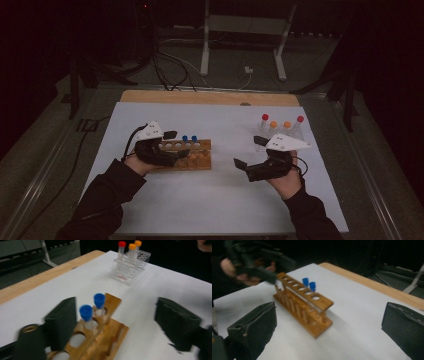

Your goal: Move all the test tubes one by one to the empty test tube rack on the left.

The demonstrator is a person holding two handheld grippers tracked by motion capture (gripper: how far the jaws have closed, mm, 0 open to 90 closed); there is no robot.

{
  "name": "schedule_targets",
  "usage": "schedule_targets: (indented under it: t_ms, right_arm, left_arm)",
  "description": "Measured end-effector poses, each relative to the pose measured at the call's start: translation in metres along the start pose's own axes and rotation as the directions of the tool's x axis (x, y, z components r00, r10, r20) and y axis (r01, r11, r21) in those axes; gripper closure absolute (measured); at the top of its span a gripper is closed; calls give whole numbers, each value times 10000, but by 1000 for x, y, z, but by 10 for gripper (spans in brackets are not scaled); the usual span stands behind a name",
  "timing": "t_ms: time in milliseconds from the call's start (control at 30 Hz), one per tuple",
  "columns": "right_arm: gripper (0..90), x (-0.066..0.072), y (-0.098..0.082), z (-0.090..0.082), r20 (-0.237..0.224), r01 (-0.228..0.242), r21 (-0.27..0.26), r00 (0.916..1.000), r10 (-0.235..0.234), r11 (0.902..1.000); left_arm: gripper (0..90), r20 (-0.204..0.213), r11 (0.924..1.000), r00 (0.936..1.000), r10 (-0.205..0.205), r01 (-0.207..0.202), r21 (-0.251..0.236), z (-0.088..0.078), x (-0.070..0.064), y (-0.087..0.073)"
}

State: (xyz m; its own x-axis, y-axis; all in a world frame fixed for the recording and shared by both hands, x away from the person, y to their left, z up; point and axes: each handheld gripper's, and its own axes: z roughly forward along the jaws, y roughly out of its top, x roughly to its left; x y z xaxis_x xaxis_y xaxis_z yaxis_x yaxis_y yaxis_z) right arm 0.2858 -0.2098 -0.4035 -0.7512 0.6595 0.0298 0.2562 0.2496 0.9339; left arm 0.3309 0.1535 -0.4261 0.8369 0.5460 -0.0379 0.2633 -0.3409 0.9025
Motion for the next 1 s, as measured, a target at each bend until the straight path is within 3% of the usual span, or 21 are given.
schedule_targets:
  t_ms: [167,467,667,700,1000]
  right_arm:
    - [0,-17,-1,-12,643,-80,-144,9979,89,9999]
    - [0,-54,-17,-31,2003,-517,-1,9784,506,9987]
    - [67,-83,-31,-39,2870,-968,37,9535,917,9953]
    - [84,-89,-34,-39,3140,-1077,87,9442,995,9941]
    - [420,-127,-57,-33,3944,-1863,348,9053,1578,9819]
  left_arm:
    - [35,499,10000,9987,-37,40,-48,-13,-11,-6]
    - [23,998,9993,9950,20,17,-375,-33,-27,-24]
    - [23,1028,9988,9947,57,-8,-480,-38,-31,-30]
    - [23,1010,9989,9949,53,-6,-471,-37,-31,-31]
    - [23,1050,9990,9945,51,-5,-441,-37,-30,-33]
